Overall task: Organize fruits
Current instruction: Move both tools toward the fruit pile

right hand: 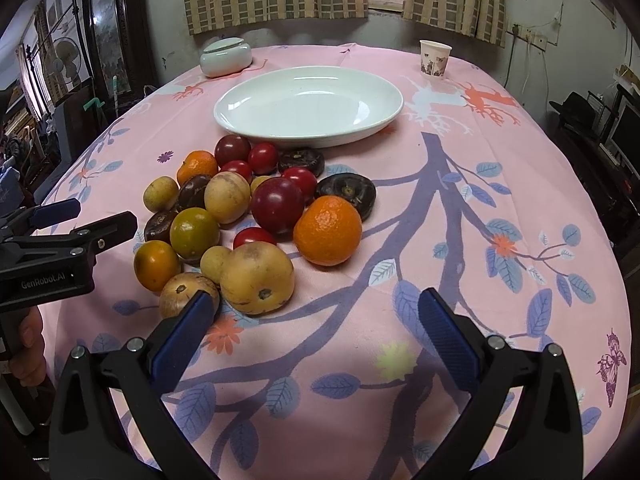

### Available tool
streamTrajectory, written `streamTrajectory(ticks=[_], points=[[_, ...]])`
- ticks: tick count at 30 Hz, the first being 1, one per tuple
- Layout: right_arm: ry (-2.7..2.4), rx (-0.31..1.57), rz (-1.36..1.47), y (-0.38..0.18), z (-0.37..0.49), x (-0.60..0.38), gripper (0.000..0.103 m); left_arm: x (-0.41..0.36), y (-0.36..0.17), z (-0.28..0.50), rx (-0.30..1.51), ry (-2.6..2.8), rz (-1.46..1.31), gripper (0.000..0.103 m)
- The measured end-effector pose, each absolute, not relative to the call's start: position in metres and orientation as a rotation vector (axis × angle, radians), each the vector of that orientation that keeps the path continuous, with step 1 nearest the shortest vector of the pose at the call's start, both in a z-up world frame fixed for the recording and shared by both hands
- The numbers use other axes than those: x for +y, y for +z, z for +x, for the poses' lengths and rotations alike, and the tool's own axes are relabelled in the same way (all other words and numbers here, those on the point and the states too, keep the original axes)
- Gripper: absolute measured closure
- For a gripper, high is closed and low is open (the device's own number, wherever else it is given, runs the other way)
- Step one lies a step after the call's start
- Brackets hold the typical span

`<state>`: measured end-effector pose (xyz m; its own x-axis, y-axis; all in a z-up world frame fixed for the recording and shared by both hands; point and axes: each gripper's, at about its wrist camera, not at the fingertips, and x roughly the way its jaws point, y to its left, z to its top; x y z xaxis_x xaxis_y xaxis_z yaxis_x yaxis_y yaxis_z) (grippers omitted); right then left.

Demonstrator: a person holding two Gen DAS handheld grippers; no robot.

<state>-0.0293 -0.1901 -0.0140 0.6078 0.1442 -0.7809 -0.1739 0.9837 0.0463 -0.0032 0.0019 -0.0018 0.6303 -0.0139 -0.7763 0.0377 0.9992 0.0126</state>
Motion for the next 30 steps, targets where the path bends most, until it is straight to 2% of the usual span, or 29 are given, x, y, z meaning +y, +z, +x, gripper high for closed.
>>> streamTrajectory(ticks=[30], points=[[0.181, 0.899, -0.035, -0.0189, -0.0304, -0.1910, 0.001, -0.0010, -0.0040, -0.0035, 0.905, -0.044, 0.029, 0.002]])
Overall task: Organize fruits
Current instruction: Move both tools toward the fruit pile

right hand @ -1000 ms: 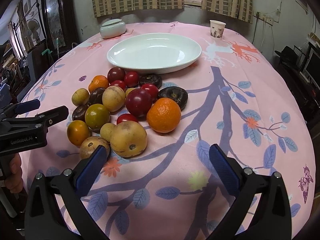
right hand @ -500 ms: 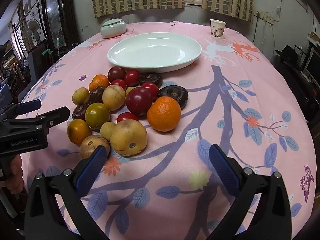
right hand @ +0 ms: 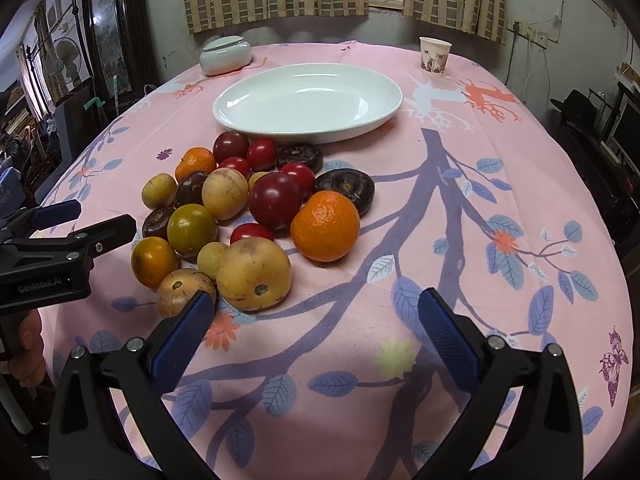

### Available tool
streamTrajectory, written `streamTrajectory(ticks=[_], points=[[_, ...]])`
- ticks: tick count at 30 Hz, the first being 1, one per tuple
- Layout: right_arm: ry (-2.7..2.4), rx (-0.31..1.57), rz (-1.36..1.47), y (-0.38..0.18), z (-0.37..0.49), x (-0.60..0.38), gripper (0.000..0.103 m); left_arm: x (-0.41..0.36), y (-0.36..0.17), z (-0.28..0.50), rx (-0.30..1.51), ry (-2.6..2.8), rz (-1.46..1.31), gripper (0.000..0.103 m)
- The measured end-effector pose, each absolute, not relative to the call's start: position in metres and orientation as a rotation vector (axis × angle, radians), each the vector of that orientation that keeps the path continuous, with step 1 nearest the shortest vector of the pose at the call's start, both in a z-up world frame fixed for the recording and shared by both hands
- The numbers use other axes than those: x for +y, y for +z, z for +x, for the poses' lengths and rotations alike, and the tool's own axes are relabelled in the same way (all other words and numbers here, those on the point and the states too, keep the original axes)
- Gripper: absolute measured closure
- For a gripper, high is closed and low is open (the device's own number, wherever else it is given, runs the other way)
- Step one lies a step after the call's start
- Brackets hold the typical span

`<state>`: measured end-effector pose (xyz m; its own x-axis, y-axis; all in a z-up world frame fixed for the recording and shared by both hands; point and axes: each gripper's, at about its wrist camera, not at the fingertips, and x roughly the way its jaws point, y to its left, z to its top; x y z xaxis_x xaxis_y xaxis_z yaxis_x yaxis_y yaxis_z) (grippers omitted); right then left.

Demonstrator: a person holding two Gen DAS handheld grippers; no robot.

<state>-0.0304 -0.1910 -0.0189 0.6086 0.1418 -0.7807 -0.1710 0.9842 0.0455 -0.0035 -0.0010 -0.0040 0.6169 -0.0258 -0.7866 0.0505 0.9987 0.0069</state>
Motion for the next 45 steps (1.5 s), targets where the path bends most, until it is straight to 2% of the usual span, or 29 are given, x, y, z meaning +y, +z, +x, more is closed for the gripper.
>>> streamTrajectory(ticks=[32, 45], points=[[0.205, 0.903, -0.035, -0.018, -0.032, -0.194, 0.001, -0.005, -0.009, -0.006, 0.907, -0.076, 0.038, 0.002], [0.259, 0.917, -0.149, -0.024, -0.034, -0.188, 0.001, 0.007, -0.022, -0.010, 0.900, -0.191, 0.058, 0.002]])
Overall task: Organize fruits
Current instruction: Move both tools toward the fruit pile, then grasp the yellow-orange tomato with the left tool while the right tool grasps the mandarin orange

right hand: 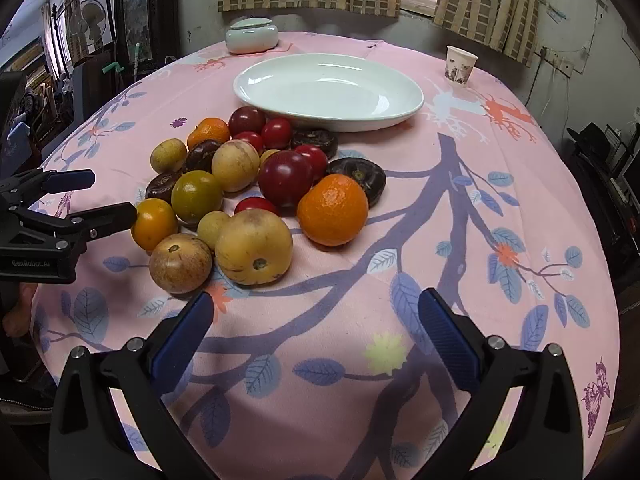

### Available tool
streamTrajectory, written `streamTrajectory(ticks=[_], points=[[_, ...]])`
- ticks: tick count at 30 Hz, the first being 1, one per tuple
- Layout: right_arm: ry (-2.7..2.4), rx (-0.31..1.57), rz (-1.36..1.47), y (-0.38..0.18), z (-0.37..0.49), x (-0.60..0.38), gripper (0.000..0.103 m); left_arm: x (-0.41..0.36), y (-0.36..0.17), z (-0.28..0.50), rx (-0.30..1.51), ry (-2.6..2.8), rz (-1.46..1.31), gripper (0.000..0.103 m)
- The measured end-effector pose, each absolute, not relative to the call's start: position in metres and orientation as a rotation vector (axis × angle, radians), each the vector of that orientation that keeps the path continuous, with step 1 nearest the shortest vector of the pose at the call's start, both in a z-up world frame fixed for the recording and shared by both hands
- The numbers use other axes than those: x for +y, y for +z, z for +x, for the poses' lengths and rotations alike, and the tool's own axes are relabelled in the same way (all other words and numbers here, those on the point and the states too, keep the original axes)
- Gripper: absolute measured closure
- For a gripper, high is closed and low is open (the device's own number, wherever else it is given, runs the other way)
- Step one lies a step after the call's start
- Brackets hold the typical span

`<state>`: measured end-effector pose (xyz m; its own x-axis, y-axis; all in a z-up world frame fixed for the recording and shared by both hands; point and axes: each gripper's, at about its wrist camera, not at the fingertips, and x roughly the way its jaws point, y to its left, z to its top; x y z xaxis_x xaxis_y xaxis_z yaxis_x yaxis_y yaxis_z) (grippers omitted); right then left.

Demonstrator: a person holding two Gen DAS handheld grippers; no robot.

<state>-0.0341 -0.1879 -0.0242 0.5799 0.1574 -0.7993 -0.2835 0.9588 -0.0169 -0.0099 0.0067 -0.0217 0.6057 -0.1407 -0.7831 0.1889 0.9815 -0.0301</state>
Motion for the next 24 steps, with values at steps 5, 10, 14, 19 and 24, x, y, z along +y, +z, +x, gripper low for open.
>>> streamTrajectory(ticks=[5, 10, 14, 19, 24], points=[[0.278, 0.926, -0.124, -0.027, -0.031, -0.187, 0.001, -0.015, -0.024, -0.012, 0.914, -0.285, 0.106, 0.002], [0.326, 0.927, -0.062, -0.023, -0.031, -0.193, 0.001, -0.018, -0.029, -0.013, 0.881, -0.358, 0.080, 0.020], [0.327, 0.926, -0.061, -0.022, -0.031, -0.193, 0.001, -0.003, -0.035, 0.000, 0.962, -0.426, -0.076, 0.035], [0.329, 0.927, -0.062, -0.023, -0.032, -0.194, 0.001, 0.017, -0.043, 0.006, 1.036, -0.469, -0.216, 0.035], [0.323, 0.937, -0.072, -0.026, -0.030, -0.190, 0.001, 0.005, -0.044, 0.007, 1.027, -0.440, -0.177, 0.033]])
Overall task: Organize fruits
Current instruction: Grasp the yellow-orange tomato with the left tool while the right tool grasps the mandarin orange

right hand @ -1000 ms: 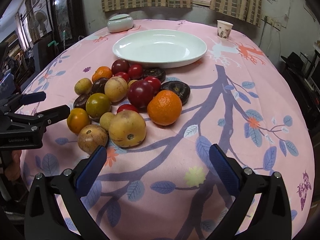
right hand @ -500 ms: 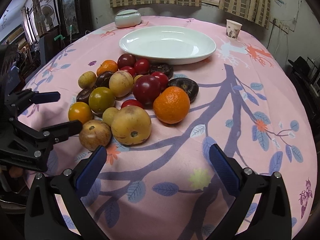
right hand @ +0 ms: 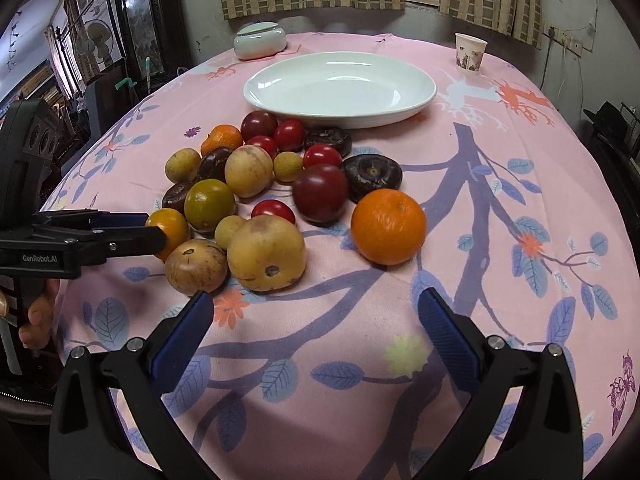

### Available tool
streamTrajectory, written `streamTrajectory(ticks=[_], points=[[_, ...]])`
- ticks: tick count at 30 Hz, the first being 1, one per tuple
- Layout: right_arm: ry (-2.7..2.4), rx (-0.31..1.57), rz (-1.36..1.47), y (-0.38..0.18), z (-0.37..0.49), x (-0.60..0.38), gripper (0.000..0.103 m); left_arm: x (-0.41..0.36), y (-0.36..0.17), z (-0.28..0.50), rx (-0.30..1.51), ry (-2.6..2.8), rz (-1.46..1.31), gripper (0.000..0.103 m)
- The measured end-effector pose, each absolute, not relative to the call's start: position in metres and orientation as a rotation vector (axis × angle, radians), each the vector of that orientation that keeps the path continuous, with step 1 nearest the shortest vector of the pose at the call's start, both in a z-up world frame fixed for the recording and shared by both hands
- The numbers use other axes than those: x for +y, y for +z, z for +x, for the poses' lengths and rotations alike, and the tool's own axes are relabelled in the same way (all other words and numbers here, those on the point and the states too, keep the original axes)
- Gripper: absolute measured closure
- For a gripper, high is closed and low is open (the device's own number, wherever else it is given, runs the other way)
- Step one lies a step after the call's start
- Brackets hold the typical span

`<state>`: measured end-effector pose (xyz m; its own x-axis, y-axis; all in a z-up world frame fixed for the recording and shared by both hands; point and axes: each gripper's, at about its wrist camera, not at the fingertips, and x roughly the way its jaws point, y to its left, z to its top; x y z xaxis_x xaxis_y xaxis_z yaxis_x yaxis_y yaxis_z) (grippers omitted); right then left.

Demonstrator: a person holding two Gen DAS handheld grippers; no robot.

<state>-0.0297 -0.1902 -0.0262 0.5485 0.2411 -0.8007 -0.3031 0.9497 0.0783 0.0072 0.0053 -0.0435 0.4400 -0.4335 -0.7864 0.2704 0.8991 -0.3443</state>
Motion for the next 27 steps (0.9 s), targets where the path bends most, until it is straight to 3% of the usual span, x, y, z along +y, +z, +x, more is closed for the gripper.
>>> streamTrajectory(ticks=[5, 8, 27], points=[[0.291, 0.939, -0.111, -0.026, -0.029, -0.188, 0.001, -0.027, -0.034, 0.003, 0.948, -0.332, 0.015, 0.046], [0.299, 0.931, -0.130, -0.023, -0.031, -0.192, 0.001, -0.026, -0.032, -0.003, 0.948, -0.370, 0.020, 0.063], [0.230, 0.931, -0.113, -0.016, 0.015, -0.220, 0.001, -0.017, -0.043, -0.033, 0.968, -0.434, 0.046, 0.056]])
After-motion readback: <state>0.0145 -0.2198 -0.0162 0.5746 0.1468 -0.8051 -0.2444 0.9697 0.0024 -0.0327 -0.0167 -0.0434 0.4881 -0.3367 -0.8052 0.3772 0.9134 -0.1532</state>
